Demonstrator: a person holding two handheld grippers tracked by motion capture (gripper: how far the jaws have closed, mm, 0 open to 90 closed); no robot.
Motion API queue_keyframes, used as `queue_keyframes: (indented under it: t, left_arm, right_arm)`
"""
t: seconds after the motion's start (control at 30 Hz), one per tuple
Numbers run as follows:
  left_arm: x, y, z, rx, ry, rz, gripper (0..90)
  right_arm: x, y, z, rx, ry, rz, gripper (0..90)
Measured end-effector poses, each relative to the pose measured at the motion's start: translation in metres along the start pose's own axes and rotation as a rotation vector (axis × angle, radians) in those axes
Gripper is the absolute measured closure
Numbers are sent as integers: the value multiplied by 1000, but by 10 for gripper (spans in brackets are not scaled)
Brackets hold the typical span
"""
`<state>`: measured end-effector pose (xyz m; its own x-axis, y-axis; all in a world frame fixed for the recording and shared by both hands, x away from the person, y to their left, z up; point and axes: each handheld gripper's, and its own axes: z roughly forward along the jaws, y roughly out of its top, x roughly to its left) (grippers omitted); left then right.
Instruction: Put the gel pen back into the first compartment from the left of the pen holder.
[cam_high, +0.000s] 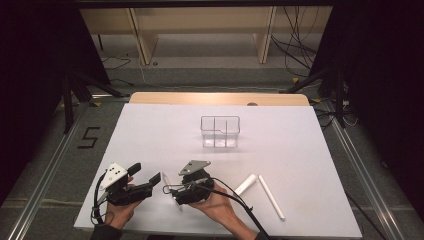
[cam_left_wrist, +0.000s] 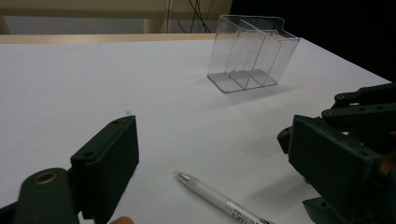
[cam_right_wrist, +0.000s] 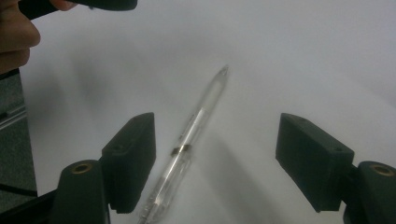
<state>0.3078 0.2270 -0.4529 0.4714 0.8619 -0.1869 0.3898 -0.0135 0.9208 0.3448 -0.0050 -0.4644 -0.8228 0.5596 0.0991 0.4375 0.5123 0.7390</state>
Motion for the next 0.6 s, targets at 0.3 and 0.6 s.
queue_keyframes:
  t: [0.3, 0.6]
  left_arm:
    - [1, 0, -1, -6, 9, -5, 160]
    - [1, 0, -1, -6, 7, -4, 160]
  right_arm:
    - [4, 0, 12, 47, 16, -18, 391]
    - [17, 1, 26, 84, 7, -66, 467]
